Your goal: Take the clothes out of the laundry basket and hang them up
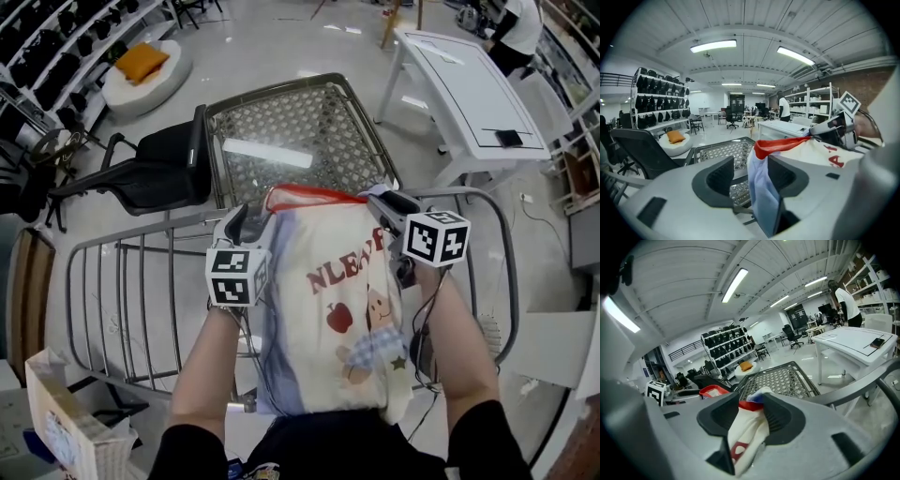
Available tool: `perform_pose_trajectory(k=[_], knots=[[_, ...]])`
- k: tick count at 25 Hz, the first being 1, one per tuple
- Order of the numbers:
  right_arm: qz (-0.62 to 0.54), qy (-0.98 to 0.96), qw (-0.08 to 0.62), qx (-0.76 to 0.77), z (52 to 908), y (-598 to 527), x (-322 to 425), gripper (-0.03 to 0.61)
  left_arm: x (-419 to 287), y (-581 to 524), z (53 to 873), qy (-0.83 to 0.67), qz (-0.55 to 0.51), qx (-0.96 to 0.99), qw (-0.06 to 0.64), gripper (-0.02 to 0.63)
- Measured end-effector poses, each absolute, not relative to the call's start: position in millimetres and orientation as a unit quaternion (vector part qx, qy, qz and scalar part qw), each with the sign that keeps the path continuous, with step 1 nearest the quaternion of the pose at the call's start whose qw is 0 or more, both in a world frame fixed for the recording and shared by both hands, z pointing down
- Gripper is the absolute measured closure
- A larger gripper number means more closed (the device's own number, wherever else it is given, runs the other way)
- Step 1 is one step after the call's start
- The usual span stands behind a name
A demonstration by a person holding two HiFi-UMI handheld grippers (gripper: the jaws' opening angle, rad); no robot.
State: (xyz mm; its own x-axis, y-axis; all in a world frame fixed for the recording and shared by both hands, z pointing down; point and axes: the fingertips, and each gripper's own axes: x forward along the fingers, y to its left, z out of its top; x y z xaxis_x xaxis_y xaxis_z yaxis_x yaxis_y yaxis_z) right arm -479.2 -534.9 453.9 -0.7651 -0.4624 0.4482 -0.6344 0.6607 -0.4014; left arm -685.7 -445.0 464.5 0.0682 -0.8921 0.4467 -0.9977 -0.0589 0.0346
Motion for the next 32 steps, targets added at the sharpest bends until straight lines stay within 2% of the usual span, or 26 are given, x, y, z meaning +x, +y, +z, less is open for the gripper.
perform_pose_trajectory(k=[8,28,32], knots=[[0.290,-0.897,0.165,0.290,449.8,-516.2,-467.7,0.370,-674.8,-420.5,433.5,-0.679,0.136,0.706,0.149,0.408],[0.235,-0.943,0.094,0.214,359.5,-413.0,-385.9,0.370,-534.6,-326.6,337.1,-0.702,0.094,0.701,0.085,0.416],[0.226,-0.954,0.073,0.183,344.0,-388.4,-372.0,0.401,-508.7,-301.1,327.5,-0.712,0.078,0.693,0.078,0.443]])
